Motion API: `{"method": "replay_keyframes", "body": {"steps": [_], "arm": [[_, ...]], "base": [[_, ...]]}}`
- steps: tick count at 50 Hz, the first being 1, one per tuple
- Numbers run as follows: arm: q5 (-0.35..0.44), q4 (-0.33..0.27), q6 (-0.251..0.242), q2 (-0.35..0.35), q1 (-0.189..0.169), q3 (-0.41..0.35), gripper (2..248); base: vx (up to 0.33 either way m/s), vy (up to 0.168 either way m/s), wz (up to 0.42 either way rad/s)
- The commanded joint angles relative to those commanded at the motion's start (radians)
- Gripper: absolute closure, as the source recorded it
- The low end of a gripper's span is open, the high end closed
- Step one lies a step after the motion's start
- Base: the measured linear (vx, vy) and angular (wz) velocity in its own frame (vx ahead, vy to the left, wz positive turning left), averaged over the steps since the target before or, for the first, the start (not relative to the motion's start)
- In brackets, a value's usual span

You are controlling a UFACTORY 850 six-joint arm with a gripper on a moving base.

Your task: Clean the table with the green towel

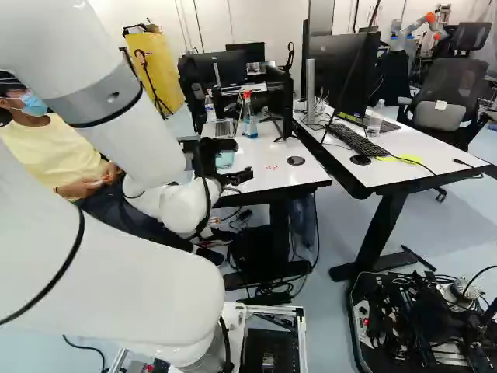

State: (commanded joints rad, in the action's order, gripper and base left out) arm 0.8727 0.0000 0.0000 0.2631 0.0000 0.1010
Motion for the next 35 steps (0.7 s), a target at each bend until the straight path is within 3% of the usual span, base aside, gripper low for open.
{"method": "replay_keyframes", "body": {"steps": [35], "arm": [[-0.002,0.000,0.000,-0.018,0.001,0.079,3]], "base": [[0.000,0.000,0.000]]}}
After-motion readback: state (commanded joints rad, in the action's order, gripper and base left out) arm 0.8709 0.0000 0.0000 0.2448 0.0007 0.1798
